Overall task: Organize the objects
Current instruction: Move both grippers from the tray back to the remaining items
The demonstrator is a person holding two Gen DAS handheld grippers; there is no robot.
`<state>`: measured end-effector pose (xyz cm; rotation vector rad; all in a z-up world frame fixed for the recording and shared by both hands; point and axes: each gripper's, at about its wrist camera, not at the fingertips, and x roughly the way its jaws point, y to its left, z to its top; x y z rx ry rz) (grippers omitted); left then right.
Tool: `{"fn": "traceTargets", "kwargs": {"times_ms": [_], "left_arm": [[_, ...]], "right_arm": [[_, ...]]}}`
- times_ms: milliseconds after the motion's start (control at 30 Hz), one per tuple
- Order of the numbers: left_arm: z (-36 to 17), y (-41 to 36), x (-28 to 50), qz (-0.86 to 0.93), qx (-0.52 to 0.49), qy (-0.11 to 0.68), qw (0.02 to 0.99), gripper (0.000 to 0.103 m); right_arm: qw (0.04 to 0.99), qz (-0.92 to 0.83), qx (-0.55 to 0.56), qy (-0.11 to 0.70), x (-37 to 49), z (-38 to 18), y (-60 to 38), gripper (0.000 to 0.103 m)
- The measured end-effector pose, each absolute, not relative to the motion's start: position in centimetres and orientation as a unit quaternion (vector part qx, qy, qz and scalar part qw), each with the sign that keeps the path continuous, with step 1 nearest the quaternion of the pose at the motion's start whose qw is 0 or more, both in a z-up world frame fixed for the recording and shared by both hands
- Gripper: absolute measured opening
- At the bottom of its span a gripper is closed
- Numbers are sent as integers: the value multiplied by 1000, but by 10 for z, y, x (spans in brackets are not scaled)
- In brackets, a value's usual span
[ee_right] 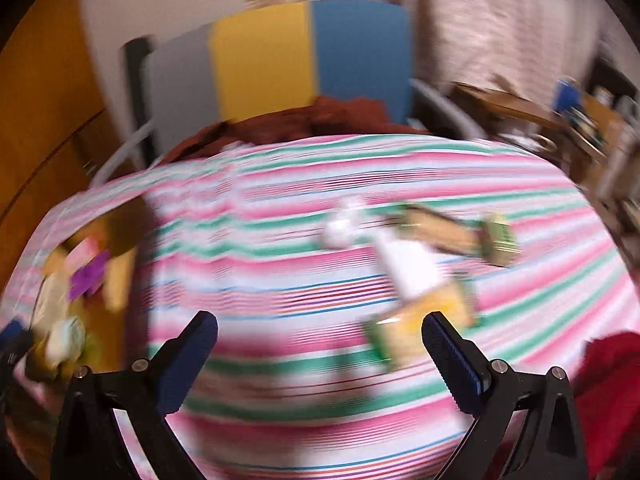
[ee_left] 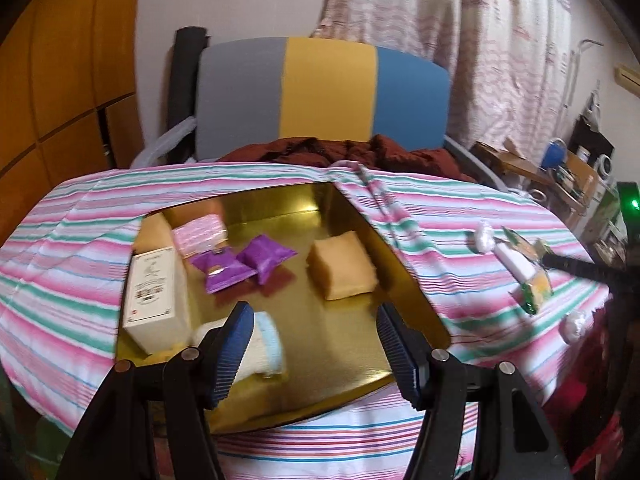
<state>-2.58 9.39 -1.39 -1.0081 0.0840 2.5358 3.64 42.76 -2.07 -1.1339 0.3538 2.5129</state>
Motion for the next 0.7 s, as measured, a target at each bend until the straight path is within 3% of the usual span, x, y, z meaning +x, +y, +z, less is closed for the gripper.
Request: {"fn": "traceTargets", "kwargs": {"times_ms": [167,400,500,700], "left_arm": [[-15,125,-21,895,-366,57,247,65],[-26,201,-4,855,-371,117,342,65],[-33,233,6,835,-373,144,378,65],[-44,300,20,795,-358,213,441,66]], "right_arm": [[244,864,-395,196,58,-24,504,103],[187,836,-285,429,109,-45,578,103],[181,827,-256,467,119,-52,586,103],[165,830,-258,466,114,-51,583,103]]}}
